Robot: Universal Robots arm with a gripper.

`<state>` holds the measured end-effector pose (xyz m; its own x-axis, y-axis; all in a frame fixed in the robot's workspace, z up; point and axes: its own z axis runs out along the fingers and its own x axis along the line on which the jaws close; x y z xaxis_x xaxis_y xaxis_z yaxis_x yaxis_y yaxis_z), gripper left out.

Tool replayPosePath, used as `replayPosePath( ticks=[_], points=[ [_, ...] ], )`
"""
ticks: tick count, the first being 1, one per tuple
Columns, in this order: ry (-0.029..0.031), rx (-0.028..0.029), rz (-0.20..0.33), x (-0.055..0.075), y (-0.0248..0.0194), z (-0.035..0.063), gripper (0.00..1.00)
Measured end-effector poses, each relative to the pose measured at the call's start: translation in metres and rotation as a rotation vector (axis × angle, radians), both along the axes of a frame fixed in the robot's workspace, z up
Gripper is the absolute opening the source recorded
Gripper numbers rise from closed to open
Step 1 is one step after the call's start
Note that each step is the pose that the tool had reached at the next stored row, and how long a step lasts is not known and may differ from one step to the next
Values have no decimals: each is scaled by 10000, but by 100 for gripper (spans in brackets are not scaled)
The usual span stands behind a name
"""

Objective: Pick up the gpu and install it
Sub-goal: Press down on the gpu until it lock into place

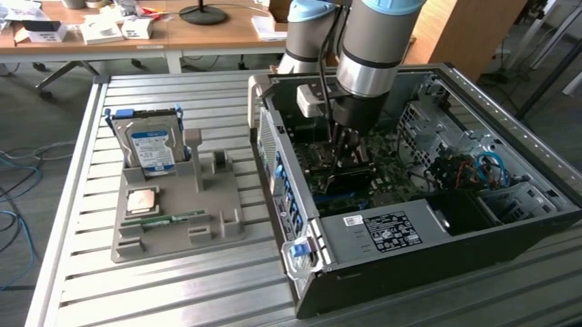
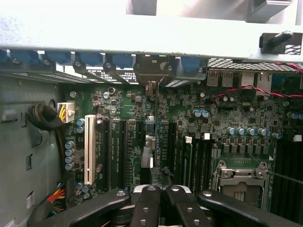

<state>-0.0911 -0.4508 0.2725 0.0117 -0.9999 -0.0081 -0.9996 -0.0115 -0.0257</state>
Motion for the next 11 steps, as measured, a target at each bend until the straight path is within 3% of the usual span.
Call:
replayPosePath(
  ticks=[11],
  points=[
    [0,-1,0,0,0,-31,11]
  ],
)
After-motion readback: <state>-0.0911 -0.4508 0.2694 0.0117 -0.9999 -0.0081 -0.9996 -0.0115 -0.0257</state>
